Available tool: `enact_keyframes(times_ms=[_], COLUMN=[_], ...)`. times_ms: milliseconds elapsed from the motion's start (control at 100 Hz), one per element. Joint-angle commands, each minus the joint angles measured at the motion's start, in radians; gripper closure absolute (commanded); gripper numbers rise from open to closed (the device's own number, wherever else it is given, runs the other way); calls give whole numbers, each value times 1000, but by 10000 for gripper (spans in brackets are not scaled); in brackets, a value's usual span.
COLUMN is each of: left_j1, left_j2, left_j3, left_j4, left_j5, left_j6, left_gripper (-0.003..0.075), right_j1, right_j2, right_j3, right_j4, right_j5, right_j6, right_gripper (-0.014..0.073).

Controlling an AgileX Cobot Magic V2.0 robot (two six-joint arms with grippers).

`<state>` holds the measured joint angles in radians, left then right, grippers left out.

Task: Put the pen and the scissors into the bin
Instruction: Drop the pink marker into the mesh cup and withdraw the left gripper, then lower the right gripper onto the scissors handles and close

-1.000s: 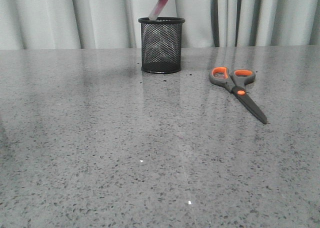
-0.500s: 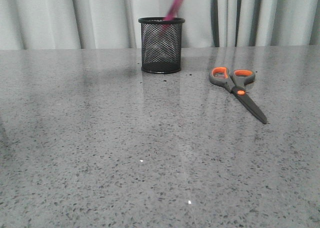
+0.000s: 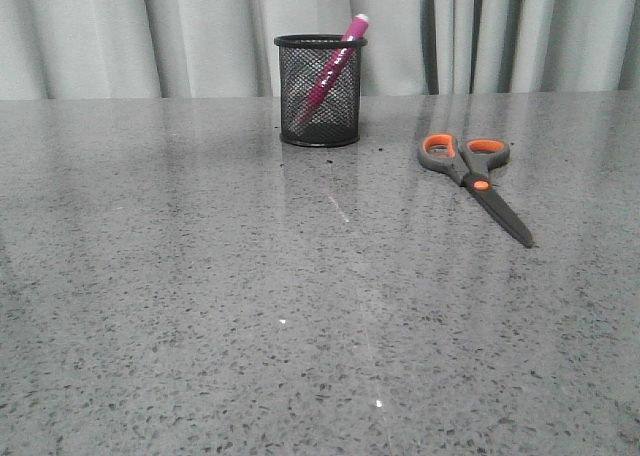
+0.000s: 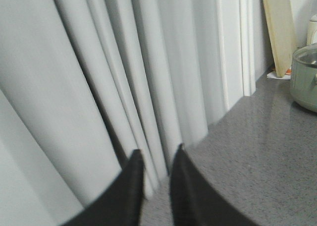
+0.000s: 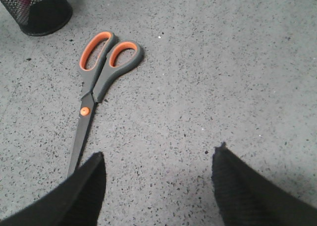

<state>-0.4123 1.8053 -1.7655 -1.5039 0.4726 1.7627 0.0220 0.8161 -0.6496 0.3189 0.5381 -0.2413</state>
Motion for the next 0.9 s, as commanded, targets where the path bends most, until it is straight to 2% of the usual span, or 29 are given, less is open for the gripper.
enact_keyframes(times_ms=[0,90,130,230,330,500,690,790,890], left_j1=[17,55,72,138,208,329,427,438,436], left_j2=[-137,-224,-253,-355,-473,-737,-1008,-1127,-1191], left_j3=[-34,-26,-10,80,231,606,997,1126,1191], left_j4=[163,403,486,591,594,569,486,456,456], left_j5=[39,100,122,137,78,-61,-198,-258,-258], left_j6=[-135,-354,-412,-535,-578,-581,-581,-581,-581], left_gripper=[740,740,740,740,740,740,740,739,739], right_j1=[0,0,0,0,0,15,139,225,260], right_j2=[2,2,2,2,2,0,10,50,134], right_j3=[-37,-37,-37,-37,-37,-37,-37,-62,-137], right_j4=[1,17,28,49,69,105,105,105,92], right_j5=[-44,-44,-44,-51,-56,-120,-192,-209,-129], right_j6=[-10,-10,-10,-10,-10,-10,-29,-43,-43], right_gripper=[172,172,172,172,172,172,172,172,172])
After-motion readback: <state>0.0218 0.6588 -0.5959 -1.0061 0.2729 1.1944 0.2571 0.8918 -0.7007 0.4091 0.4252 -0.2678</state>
